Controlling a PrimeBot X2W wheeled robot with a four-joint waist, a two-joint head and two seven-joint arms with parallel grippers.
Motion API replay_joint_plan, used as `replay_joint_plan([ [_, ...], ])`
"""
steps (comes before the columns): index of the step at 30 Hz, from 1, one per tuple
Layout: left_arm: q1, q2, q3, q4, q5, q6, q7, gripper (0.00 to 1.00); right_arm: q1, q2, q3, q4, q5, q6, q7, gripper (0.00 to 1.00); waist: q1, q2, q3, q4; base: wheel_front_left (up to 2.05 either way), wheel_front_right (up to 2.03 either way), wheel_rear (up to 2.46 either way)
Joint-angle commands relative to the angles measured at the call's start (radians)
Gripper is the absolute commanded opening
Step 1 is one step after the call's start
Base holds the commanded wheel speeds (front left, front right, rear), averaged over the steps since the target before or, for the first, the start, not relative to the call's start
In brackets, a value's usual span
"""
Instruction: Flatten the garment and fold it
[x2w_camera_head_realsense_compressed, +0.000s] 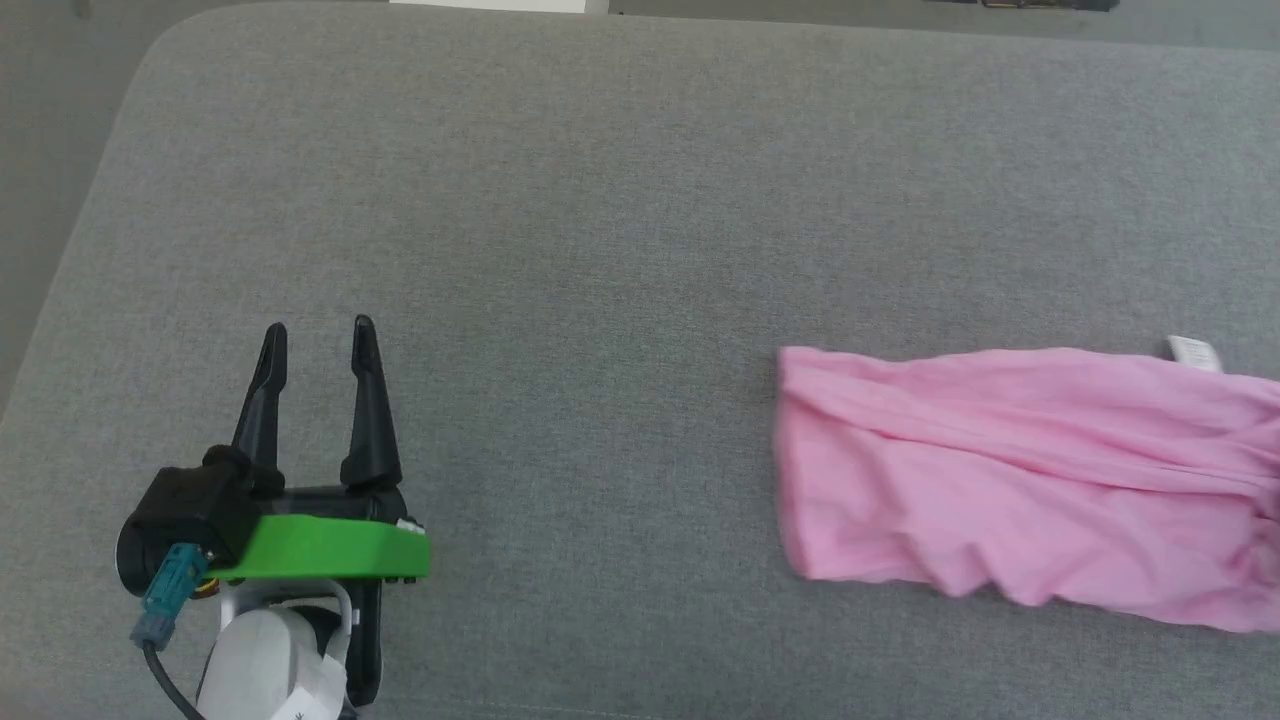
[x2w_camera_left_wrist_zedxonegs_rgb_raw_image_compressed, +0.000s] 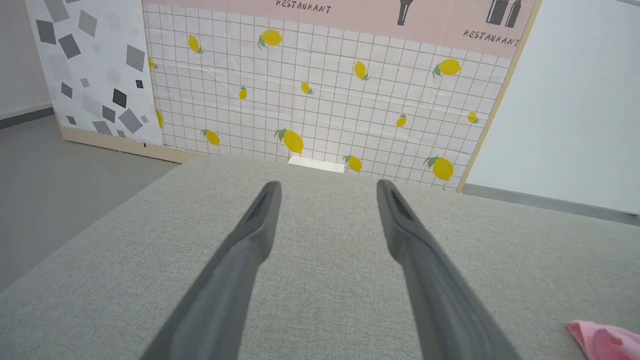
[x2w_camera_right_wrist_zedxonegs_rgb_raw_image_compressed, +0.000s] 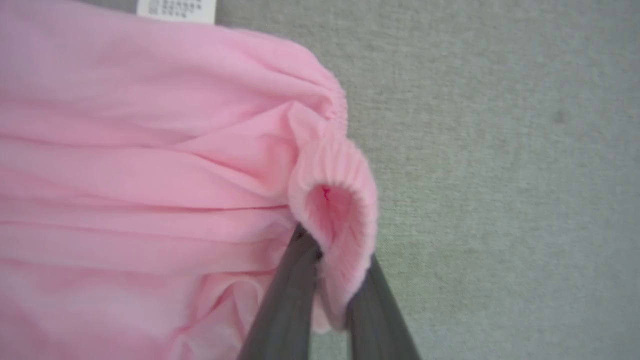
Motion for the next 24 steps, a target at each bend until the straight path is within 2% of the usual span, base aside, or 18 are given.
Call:
replay_joint_plan([
  [1, -0.009, -0.005, 0.004, 0.003, 0.004, -0.001, -0.004, 1.0, -0.007, -0.006, -0.03, 0.018, -0.039, -0.002, 0.003, 0.0, 0.0, 0.0, 0.002, -0.003, 0.0, 0.0, 0.0],
  [3, -0.009, -0.006, 0.004, 0.007, 0.005, 0.0, -0.004, 1.0, -0.019, -0.003, -0.071, 0.041, -0.112, -0.002, 0.014, 0.0, 0.0, 0.0, 0.002, -0.006, 0.0, 0.0, 0.0],
  [6, -0.005, -0.007, 0.009, 0.013, 0.0, 0.003, -0.004, 1.0, -0.043, 0.033, -0.103, 0.035, -0.173, -0.002, 0.035, 0.0, 0.0, 0.0, -0.004, -0.015, 0.0, 0.0, 0.0],
  [12, 0.012, -0.008, 0.013, 0.021, -0.01, 0.007, -0.005, 1.0, -0.039, 0.076, -0.073, -0.076, -0.225, -0.002, 0.16, 0.0, 0.0, 0.0, -0.03, -0.029, 0.0, 0.0, 0.0],
  [20, 0.028, -0.009, 0.009, 0.027, -0.024, 0.01, -0.005, 1.0, 0.019, 0.101, 0.038, -0.395, -0.088, -0.002, 0.384, 0.0, 0.0, 0.0, -0.065, -0.033, 0.0, 0.0, 0.0],
  [24, 0.039, -0.009, 0.003, 0.028, -0.035, 0.013, -0.005, 1.0, 0.035, 0.14, 0.086, -0.492, -0.047, -0.002, 0.422, 0.0, 0.0, 0.0, -0.077, -0.028, 0.0, 0.0, 0.0],
])
